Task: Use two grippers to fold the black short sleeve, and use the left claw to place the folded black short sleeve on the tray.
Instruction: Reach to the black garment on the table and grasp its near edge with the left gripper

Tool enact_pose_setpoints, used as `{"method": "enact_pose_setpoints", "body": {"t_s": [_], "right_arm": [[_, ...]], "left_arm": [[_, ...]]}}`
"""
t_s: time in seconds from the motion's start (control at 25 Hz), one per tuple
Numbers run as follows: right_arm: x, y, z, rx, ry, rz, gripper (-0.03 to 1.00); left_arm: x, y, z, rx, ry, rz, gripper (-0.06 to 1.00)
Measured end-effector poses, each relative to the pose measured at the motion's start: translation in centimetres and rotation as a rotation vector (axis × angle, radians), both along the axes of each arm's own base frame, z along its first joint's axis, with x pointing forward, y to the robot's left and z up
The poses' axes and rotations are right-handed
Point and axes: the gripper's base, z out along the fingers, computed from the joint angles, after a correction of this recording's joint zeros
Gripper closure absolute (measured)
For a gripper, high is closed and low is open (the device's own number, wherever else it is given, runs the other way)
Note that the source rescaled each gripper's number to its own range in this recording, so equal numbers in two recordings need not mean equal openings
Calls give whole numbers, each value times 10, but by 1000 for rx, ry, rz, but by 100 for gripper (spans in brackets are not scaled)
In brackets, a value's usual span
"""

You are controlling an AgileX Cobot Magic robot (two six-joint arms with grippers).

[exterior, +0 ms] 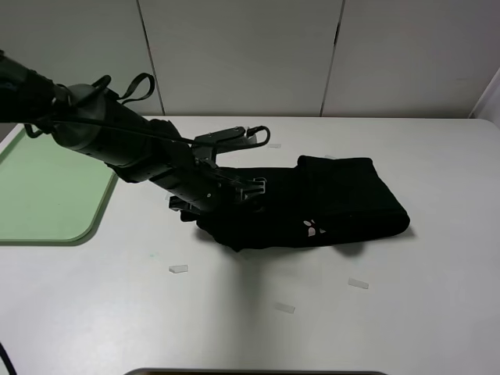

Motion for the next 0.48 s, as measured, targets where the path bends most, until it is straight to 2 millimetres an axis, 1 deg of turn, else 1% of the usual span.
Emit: {"method": "enact_pose_setpoints", "body": {"t_s": [0.12,0.24,0.4,0.48], "right_arm": [[0,0,0,0,0,0,-3],[0,0,0,0,0,0,-3],[0,0,0,0,0,0,-3],[0,0,0,0,0,0,-3]], "left_arm": [[-1,-7,-2,-7,-20,21,3],[-1,-8,-5,-9,-25,45,17],[0,-5,-8,-1,-26,57,44],[-1,-6,-11,-1,-16,61,62]]}}
